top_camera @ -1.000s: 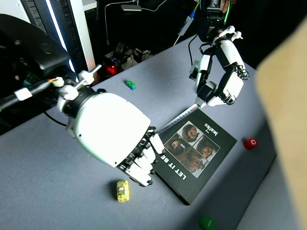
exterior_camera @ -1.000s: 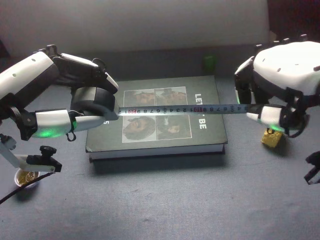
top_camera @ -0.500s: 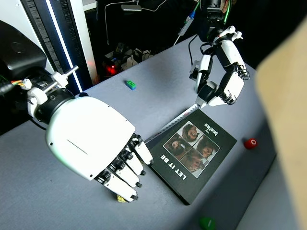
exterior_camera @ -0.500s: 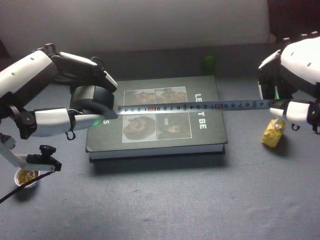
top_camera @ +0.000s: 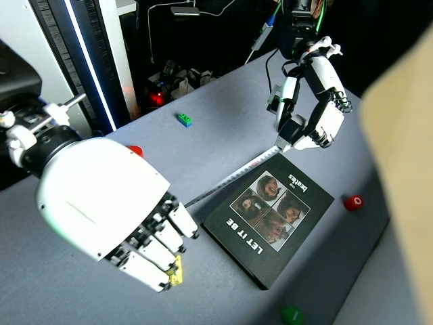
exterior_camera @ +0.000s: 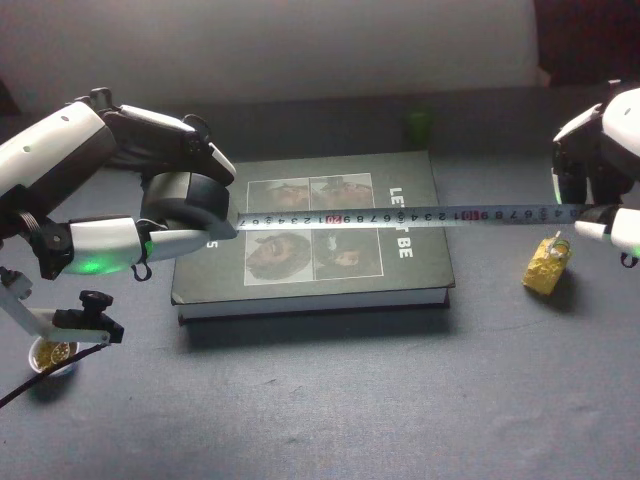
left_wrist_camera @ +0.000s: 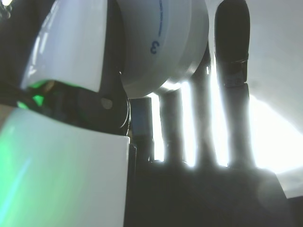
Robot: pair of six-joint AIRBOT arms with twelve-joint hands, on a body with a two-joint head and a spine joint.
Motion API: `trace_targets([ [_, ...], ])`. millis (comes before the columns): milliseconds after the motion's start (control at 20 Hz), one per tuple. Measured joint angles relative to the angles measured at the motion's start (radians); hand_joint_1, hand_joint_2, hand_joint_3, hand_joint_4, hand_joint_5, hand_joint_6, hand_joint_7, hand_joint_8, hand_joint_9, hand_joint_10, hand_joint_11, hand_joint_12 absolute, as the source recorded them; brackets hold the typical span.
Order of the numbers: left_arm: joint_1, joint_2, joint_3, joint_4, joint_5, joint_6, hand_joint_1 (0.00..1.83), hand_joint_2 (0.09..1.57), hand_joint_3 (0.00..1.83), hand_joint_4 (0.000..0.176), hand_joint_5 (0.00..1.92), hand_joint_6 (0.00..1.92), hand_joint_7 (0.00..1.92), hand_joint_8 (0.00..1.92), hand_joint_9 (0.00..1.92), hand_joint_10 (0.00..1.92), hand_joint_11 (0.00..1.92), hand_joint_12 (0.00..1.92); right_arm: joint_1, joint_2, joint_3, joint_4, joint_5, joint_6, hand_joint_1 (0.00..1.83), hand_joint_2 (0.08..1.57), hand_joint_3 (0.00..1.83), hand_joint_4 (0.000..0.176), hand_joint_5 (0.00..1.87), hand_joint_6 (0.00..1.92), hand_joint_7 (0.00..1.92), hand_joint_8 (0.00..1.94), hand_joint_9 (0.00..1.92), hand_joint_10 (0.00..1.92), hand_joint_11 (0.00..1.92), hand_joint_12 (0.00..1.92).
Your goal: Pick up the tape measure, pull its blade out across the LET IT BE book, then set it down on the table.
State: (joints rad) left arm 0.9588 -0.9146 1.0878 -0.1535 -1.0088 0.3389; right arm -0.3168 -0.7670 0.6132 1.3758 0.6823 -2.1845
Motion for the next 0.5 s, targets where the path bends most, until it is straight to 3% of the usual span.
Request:
trace_targets([
  [500, 0.000, 0.000, 0.000, 0.000, -0.001, 0.000, 1.38, 1.09, 0.00, 0.000, 1.05, 0.73, 1.02, 0.91, 0.96, 1.18, 0.88, 1.03, -0.013, 0.022, -0.001, -0.002, -0.005, 0.013, 1.18, 1.21, 0.00, 0.000, 0.72, 1.32, 0.88, 1.24, 0.67, 1.05, 0.40, 1.49],
])
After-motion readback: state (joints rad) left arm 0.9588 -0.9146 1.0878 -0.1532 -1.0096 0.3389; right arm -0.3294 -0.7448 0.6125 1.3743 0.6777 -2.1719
